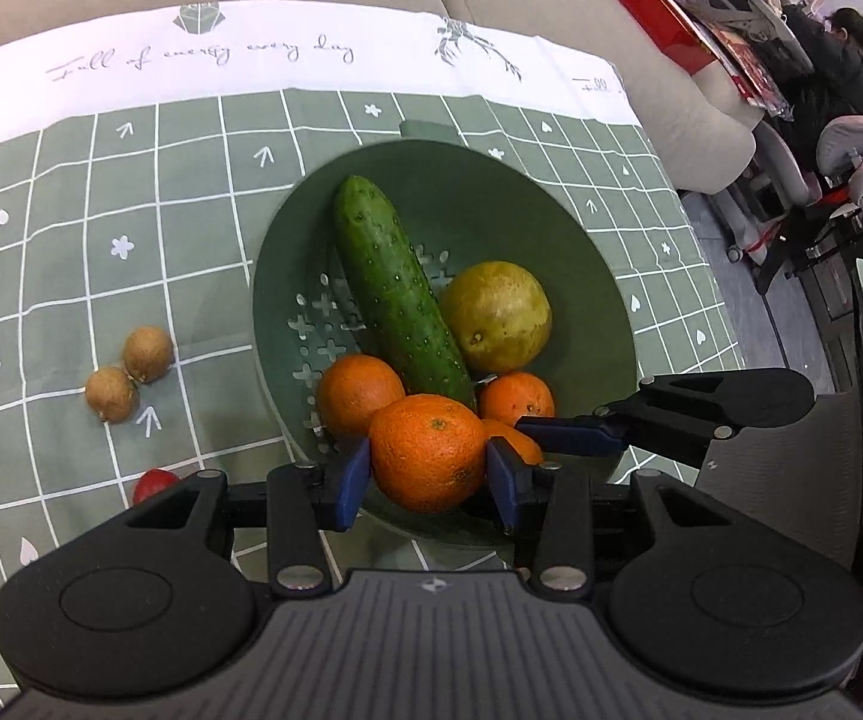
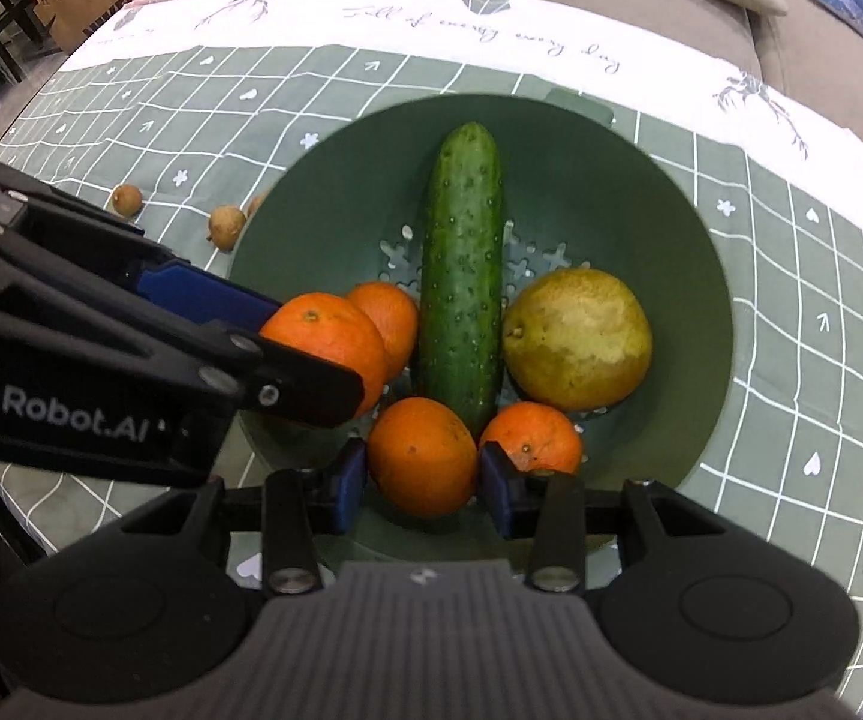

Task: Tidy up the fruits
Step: 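Carry both oranges over the colander and lower them inside, then open both tools to release the oranges into the colander, then move both tools back toward the red tomato and kiwis on the cloth, then grasp the red tomato with the right tool while the left tool grasps a kiwi, then carry the tomato and kiwi over the colander and lower them inside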

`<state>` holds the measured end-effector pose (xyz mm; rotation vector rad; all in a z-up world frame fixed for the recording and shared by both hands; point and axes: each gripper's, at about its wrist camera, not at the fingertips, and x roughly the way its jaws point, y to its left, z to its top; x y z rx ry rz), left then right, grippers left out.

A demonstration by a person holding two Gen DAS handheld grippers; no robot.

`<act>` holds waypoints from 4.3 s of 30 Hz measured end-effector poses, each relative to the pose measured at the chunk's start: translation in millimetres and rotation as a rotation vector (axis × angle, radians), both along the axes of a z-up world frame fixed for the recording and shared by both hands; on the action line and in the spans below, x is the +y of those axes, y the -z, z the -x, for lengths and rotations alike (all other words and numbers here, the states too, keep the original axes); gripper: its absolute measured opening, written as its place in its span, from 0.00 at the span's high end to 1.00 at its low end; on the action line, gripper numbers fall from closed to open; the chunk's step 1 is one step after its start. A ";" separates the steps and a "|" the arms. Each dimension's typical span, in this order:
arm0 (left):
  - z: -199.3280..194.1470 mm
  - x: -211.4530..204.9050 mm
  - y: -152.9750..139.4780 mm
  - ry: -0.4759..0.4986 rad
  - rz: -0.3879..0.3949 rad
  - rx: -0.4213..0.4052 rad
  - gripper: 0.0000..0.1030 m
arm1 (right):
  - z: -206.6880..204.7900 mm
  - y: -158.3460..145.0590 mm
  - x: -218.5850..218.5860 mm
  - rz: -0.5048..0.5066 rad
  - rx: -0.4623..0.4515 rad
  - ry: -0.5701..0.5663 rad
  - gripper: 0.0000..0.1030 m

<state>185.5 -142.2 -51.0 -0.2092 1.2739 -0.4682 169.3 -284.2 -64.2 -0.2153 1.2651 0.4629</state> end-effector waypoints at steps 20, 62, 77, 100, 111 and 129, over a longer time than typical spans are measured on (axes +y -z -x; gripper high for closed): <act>6.4 11.9 -12.9 -0.020 0.041 -0.016 0.44 | 7.5 -20.6 6.7 0.007 -0.053 0.008 0.56; 106.9 177.4 -11.3 -0.237 -0.185 -0.325 0.44 | 94.5 -6.4 146.7 -0.139 -0.392 0.081 0.48; 79.0 183.9 24.5 -0.250 -0.264 -0.380 0.44 | 69.5 25.2 153.2 -0.066 -0.381 0.089 0.56; 36.4 183.5 58.8 -0.263 -0.274 -0.360 0.57 | 42.9 53.9 151.7 -0.061 -0.317 0.113 0.71; 35.3 182.3 57.4 -0.248 -0.270 -0.361 0.72 | 45.1 52.3 151.7 -0.060 -0.317 0.102 0.77; 69.5 141.0 -4.8 -0.189 -0.166 -0.440 0.72 | 60.9 -15.4 123.9 -0.158 -0.419 0.114 0.77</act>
